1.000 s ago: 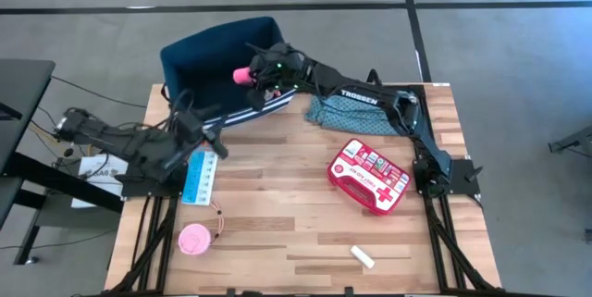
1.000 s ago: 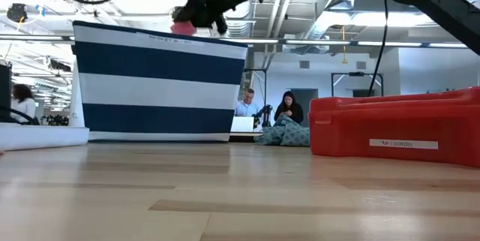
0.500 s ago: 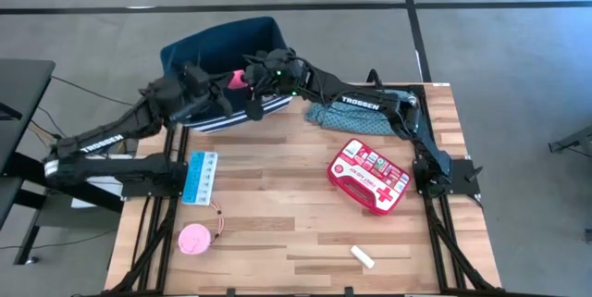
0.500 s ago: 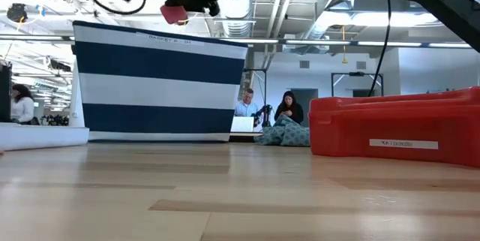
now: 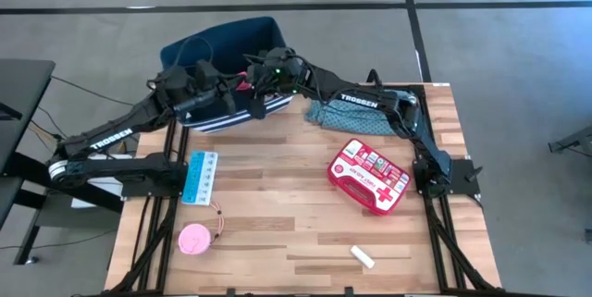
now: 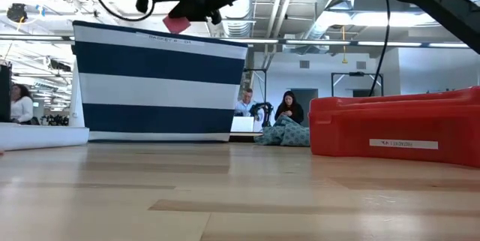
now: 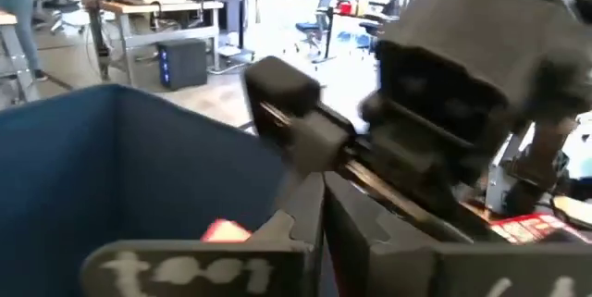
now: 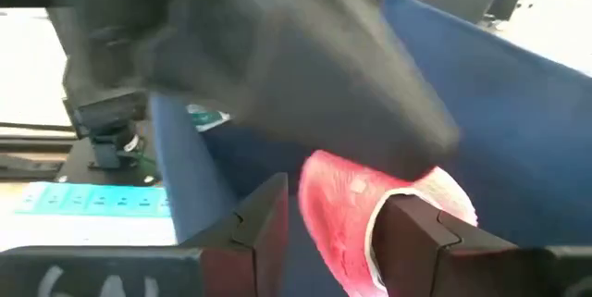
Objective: Pick & place medical supplies in basket/bin
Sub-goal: Put the pink bandage into the blue bin, then put the white rolled gauze into the blue bin
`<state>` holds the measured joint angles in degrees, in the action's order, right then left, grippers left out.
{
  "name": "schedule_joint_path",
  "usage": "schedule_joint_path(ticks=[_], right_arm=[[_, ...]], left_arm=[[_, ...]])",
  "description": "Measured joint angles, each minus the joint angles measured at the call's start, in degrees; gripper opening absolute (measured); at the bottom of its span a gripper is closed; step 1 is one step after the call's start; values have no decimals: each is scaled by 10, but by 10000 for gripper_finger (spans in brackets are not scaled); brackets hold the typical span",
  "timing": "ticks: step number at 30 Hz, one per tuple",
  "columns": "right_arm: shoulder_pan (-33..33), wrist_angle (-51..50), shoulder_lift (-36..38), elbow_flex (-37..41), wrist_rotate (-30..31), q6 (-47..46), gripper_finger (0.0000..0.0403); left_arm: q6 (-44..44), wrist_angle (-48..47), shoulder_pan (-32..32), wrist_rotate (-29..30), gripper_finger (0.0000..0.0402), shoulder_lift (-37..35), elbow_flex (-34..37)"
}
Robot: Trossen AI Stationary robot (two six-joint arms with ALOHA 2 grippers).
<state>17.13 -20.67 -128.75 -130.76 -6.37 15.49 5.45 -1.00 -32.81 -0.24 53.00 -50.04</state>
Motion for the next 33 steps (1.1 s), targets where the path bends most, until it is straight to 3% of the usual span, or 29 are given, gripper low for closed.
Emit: schedule_joint_path(ticks=[6,9,11,15,18,22,26,33], right_arm=[[1,26,-2,2,-15,0,134],[-3,15,-4,3,34,11,133],[-2,-6,-3,2,65,11,133],[5,-50,2,-1,71,11,133],[6,-40,2,0,73,16,133],[6,-11,2,-1,76,16,133],[1,-20,4,-10,80,18,133],[-31,-42,71,-34,141,73,134]], left_arm=[[-3,-37,-9,45,0,35,-2],[-3,-55,-16,51,0,42,-2],[-8,-66,-17,91,0,42,-2],[-34,-118,-19,197,0,35,3],[-49,-155,-18,233,0,31,0],[-54,-162,-18,224,0,28,2],[-57,-155,-18,174,0,5,0],[-59,-127,-6,93,0,-95,1]])
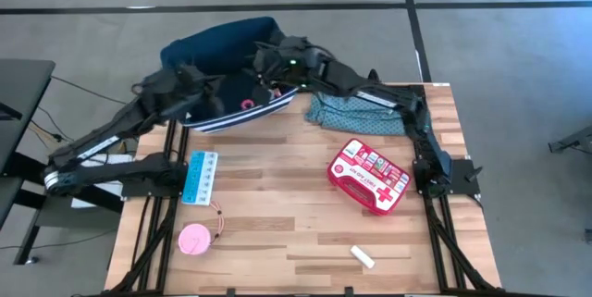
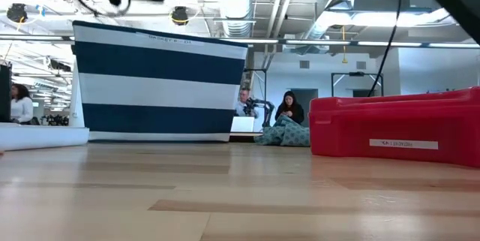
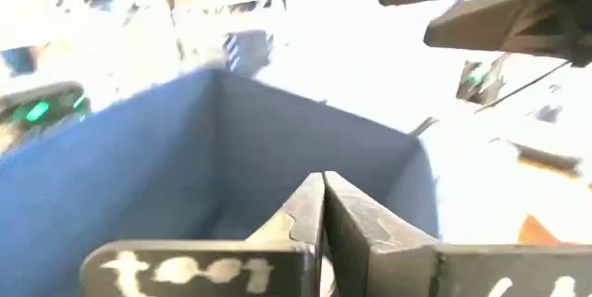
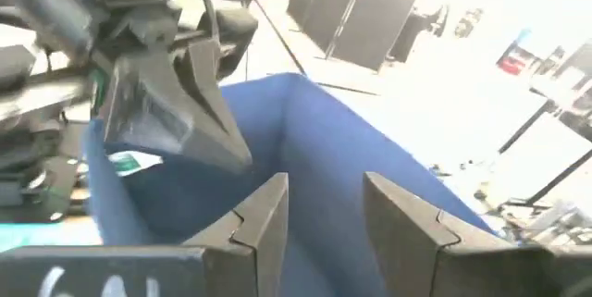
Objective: Pick & place medical supplies in basket/bin
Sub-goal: Put the white rolled gauze into the blue bin
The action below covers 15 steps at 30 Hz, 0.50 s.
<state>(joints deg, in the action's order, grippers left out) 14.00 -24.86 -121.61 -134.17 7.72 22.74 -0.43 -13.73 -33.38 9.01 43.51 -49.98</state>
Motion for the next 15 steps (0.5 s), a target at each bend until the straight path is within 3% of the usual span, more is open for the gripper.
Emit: schedule_joint_path(ticks=[11,15], right_arm=[[-128,-263,156,1,34,-74,134],[-189,-367,182,2,94,-141,134]], left_arm=[[43,8,27,-191,0,-163,0],[51,15,44,-236,10,-184,0]])
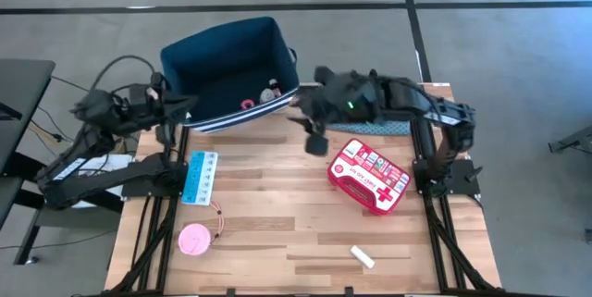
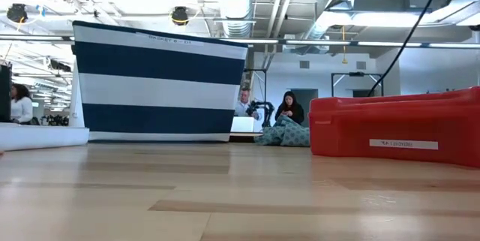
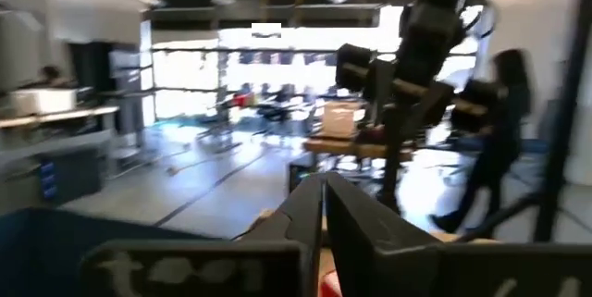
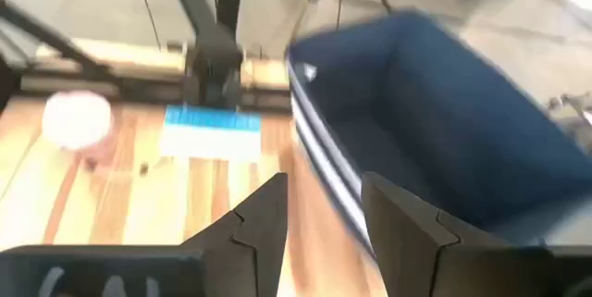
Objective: Pick & place medical supplies in basket/bin
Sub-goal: Put the white rolled gauze into the blue bin
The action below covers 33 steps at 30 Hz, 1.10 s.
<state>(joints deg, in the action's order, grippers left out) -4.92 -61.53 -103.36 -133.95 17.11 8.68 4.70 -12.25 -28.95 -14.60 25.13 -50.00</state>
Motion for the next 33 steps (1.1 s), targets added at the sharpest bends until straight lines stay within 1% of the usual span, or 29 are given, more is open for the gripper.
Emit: schedule_joint_path(ticks=[3,5,8,12,13,14,15,18,19,21,24,26,29,33], right_arm=[[-47,-68,16,0,62,-46,134],[-75,-115,17,-1,83,-92,134],[-114,-193,9,0,80,-167,134],[-157,-292,-15,1,77,-279,134],[-167,-284,-24,8,72,-305,134],[-176,-278,-28,19,53,-323,134],[-186,-278,-30,28,25,-338,134],[-212,-286,-46,53,-89,-376,134],[-224,-286,-54,68,-101,-393,134],[-244,-285,-72,103,-109,-430,134],[-269,-284,-84,158,-123,-478,134],[-292,-281,-84,209,-123,-497,134],[-325,-234,-85,295,-130,-532,134],[-369,-165,-79,374,-142,-617,134]], left_arm=[[1,10,16,-32,28,2,0],[1,22,28,-40,43,12,0],[-11,38,47,-43,64,37,0],[-3,68,72,-46,82,81,0],[5,76,80,-46,85,94,0],[12,88,87,-46,86,106,0],[17,103,94,-46,86,121,0],[25,157,112,-42,87,163,0],[26,175,117,-42,87,174,0],[26,227,124,-42,87,196,0],[29,264,133,-42,87,222,0],[34,269,137,-42,87,234,0],[35,260,139,-41,87,245,0],[41,245,139,-30,87,257,0]])
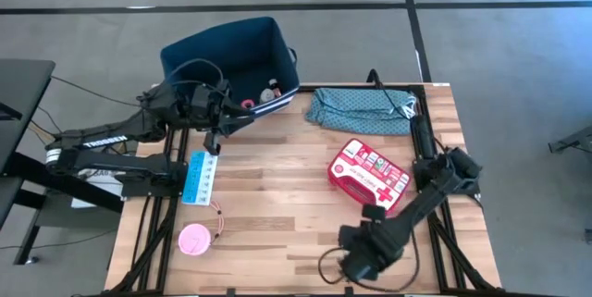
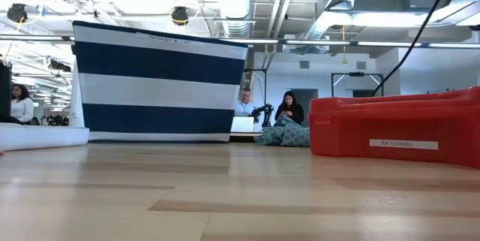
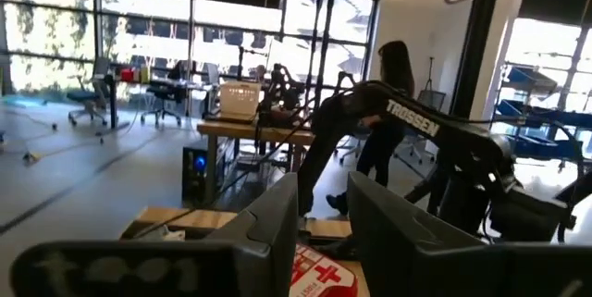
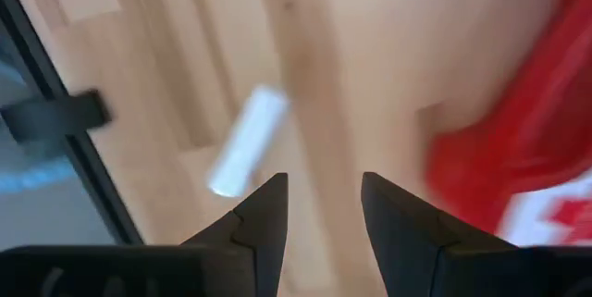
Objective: Pick & place medical supplies in basket/bin
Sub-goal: Put the white rolled gauze into the blue bin
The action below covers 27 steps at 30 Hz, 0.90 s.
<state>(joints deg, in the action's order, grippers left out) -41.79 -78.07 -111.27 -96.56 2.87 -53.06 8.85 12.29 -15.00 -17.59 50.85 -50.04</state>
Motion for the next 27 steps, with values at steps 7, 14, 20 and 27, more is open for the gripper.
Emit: schedule_joint_path(ticks=[7,14,20,27], right_arm=[[-44,140,-5,99,0,-192,134],[-50,197,-5,163,2,-294,134],[-49,257,-5,183,4,-292,134],[-50,260,-6,183,23,-291,134]], left_arm=[[15,-3,0,-3,87,7,1],[14,-4,2,7,87,28,0],[44,-10,2,30,87,51,0],[39,-12,10,32,87,66,0]])
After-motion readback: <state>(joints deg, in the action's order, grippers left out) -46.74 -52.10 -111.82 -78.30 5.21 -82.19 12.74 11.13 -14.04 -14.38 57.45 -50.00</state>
